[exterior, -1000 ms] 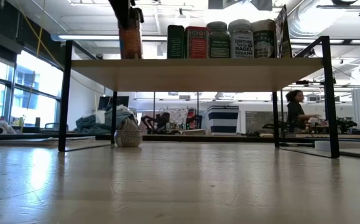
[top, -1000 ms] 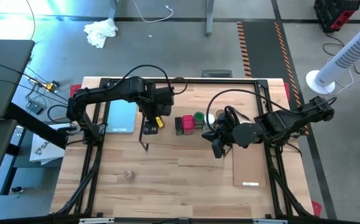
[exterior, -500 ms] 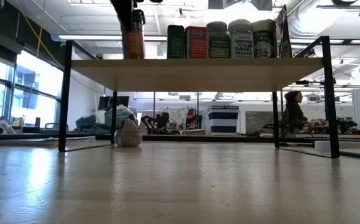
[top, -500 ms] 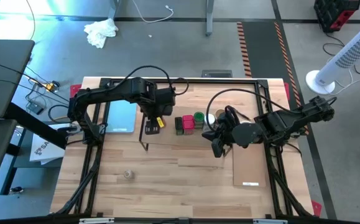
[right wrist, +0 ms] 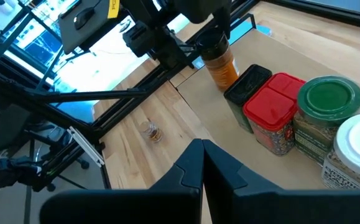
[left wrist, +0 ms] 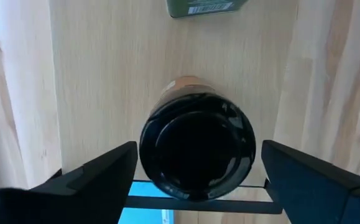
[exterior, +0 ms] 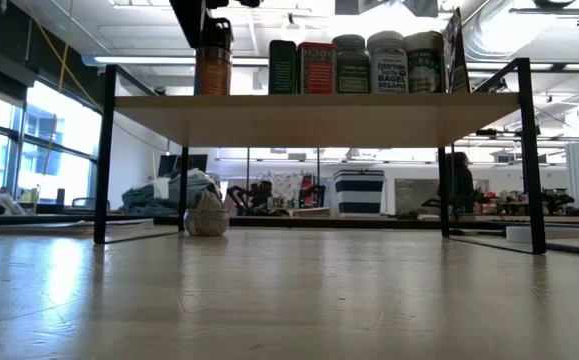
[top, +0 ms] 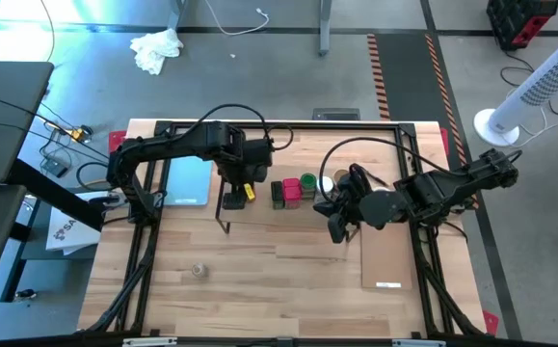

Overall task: Shelf spices
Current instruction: Put the black seasoning bottle on the shelf

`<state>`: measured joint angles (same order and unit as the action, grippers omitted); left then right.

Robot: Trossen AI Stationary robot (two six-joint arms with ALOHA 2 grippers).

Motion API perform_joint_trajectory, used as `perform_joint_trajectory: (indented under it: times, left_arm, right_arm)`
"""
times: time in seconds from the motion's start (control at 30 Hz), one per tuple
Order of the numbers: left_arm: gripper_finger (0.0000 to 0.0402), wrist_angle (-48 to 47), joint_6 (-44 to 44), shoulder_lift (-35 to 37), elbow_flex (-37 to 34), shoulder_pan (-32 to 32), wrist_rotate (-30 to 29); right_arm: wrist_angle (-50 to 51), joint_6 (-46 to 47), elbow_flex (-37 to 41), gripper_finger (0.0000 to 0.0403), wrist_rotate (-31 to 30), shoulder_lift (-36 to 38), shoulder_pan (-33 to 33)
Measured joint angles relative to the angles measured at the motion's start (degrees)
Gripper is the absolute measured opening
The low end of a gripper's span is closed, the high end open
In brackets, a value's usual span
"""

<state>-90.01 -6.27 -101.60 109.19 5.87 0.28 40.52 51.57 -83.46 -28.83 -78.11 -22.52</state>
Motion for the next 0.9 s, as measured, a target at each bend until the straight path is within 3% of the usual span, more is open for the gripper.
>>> perform_joint_trajectory:
  times: [0.13, 0.3, 0.5, 0.9]
  left_arm:
    - [0.0344, 0.01, -0.41, 0.41, 1.8, -0.09, -0.74]
    - [0.0344, 0.0, -0.91, 2.62, 4.75, -0.09, -8.18]
    - [0.0344, -0.02, 4.54, 4.77, 5.01, -0.09, -13.85]
    - [0.0344, -0.02, 10.72, 11.72, 5.03, -0.41, -15.01]
  right_arm:
    - [0.01, 0.03, 0.0, 0.0, -0.01, 0.0, 0.0]
    - [0.04, 0.03, 0.0, 0.0, -0.01, 0.0, 0.02]
    - [0.08, 0.03, 0.0, 0.0, 0.02, 0.0, 0.02]
    - [0.96, -0.43, 0.0, 0.0, -0.22, 0.0, 0.18]
